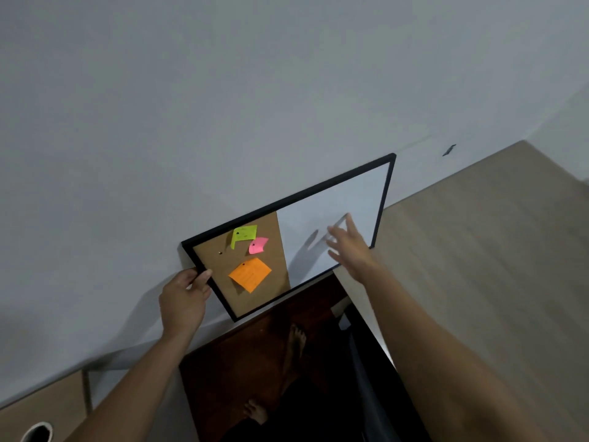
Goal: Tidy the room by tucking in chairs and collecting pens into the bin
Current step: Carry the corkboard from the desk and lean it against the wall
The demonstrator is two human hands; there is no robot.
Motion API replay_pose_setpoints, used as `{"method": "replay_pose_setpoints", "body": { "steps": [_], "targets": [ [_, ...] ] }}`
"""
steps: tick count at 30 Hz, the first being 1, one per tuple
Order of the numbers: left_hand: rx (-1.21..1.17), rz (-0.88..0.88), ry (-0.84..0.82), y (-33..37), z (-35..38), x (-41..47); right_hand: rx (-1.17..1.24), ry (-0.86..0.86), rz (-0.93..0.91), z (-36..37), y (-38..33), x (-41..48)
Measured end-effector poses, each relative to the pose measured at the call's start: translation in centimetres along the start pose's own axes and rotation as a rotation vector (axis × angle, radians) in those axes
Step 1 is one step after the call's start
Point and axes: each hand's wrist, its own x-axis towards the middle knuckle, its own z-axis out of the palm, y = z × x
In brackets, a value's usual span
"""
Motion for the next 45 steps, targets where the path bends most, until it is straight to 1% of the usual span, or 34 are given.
{"method": "replay_pose_setpoints", "body": {
  "steps": [3,5,8,12,14,18,21,23,27,31,36,45],
  "targets": [
    [-0.018,-0.043,-0.042,0.4,1.8,-0.2,-0.046,-0.034,0.012,2.8,2.7,-0.7],
    [0.051,0.012,-0.078,1.2,3.1,-0.5,-0.058,-0.016,0.006,3.9,3.7,-0.3],
    [0.13,0.077,-0.104,2.4,5.3,-0.8,-0.089,0.057,-0.011,3.9,3.5,0.9],
    [0.017,0.029,-0.151,3.6,8.1,-1.0,-0.029,0.088,0.009,2.2,3.2,3.4],
    [-0.003,0.015,-0.183,3.9,9.2,-1.3,-0.01,0.097,0.013,1.5,2.6,4.0],
    [0.072,-0.016,-0.231,4.0,10.6,-2.3,0.018,0.108,0.019,0.1,1.7,5.2],
    [0.073,-0.074,-0.345,3.0,11.7,-2.0,0.012,0.124,-0.022,-0.9,0.8,6.0],
    [0.086,-0.083,-0.405,2.9,12.6,-1.4,0.006,0.141,-0.039,-1.8,0.5,6.6],
    [0.098,-0.109,-0.494,5.3,14.9,-0.9,0.048,0.178,-0.054,-4.1,-0.5,7.9],
    [0.138,-0.12,-0.596,7.1,17.5,-0.2,0.153,0.222,-0.102,-6.8,-1.8,8.9],
    [0.133,-0.126,-0.705,9.4,20.6,0.1,0.26,0.281,-0.152,-9.0,-2.7,10.5],
    [0.145,-0.12,-0.797,11.1,23.7,0.7,0.182,0.355,-0.17,-10.3,-3.0,12.5]
  ]
}}
